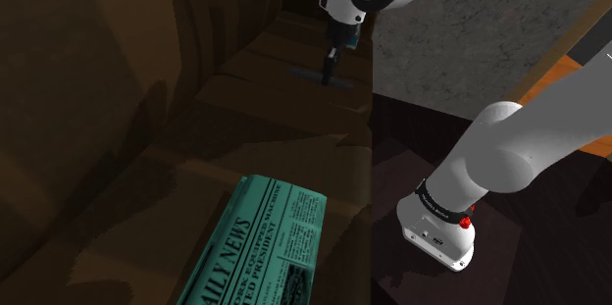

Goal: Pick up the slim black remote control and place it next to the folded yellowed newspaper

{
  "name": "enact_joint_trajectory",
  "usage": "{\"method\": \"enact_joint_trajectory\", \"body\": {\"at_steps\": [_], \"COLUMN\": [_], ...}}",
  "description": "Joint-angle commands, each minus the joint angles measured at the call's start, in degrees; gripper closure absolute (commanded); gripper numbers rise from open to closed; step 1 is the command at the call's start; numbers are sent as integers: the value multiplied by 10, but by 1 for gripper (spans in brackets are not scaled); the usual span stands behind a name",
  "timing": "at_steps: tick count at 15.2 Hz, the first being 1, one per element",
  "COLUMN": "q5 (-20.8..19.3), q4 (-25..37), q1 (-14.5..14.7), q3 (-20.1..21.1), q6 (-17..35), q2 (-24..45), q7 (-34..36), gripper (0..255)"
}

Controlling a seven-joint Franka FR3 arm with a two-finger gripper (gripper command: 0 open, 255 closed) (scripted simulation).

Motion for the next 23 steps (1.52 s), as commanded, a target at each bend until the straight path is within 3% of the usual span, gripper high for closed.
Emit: {"method": "enact_joint_trajectory", "body": {"at_steps": [1,13,20,23], "q5": [7,83,137,141], "q4": [-24,-105,-103,-119], "q1": [12,102,162,163], "q3": [18,143,229,234], "q6": [-2,-13,-13,14], "q2": [-27,-132,-144,-132], "q7": [26,186,293,292], "gripper": [255,255,255,255]}}
